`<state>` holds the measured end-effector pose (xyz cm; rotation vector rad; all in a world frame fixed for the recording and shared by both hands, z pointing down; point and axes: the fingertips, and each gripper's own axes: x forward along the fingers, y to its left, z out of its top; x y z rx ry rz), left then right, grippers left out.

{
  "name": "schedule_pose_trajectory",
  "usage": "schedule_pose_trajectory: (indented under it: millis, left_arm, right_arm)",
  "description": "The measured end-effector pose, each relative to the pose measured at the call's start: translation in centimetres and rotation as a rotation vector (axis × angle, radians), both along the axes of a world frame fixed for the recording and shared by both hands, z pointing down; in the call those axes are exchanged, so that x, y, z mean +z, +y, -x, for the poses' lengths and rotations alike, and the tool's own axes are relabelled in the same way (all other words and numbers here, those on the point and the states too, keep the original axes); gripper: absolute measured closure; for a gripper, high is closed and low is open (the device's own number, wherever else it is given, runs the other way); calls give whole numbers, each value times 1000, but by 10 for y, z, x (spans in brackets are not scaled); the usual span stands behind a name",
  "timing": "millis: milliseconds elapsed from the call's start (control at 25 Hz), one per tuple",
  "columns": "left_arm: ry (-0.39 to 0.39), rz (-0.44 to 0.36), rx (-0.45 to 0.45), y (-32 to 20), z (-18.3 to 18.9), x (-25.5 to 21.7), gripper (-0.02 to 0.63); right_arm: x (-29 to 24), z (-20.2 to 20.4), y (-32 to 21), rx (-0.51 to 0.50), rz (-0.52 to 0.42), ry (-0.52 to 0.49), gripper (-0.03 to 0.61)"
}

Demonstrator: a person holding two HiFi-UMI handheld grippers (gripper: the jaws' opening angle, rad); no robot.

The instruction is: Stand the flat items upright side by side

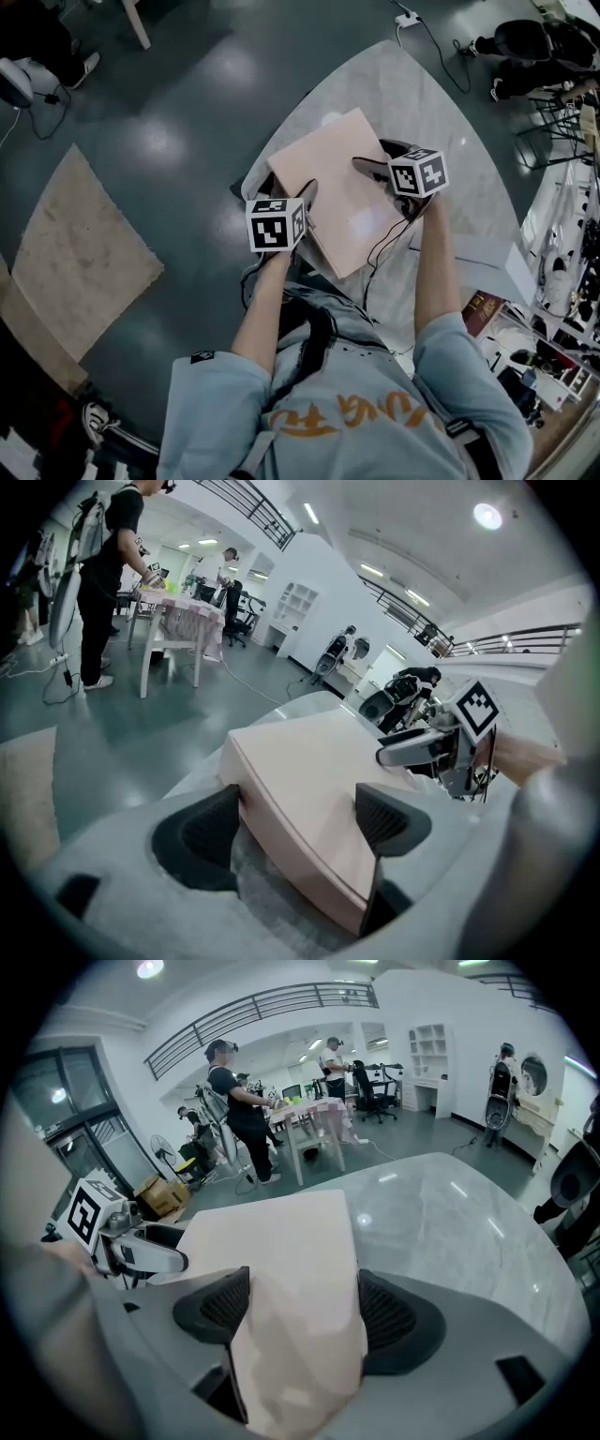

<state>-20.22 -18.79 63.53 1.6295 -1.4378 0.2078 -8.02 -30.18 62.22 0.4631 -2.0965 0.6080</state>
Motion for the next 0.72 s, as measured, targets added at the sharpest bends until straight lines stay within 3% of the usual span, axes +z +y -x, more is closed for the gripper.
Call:
schedule_pose_trajectory:
  millis: [320,720]
  left_arm:
    - [-66,-73,27,-12,-2,-26,222]
    - [-174,-226,41,-23,-4,-85,221]
  right_arm:
    - [-26,-16,8,111,-106,-83,213]
    - [-79,-33,25,238,-287,-221,216]
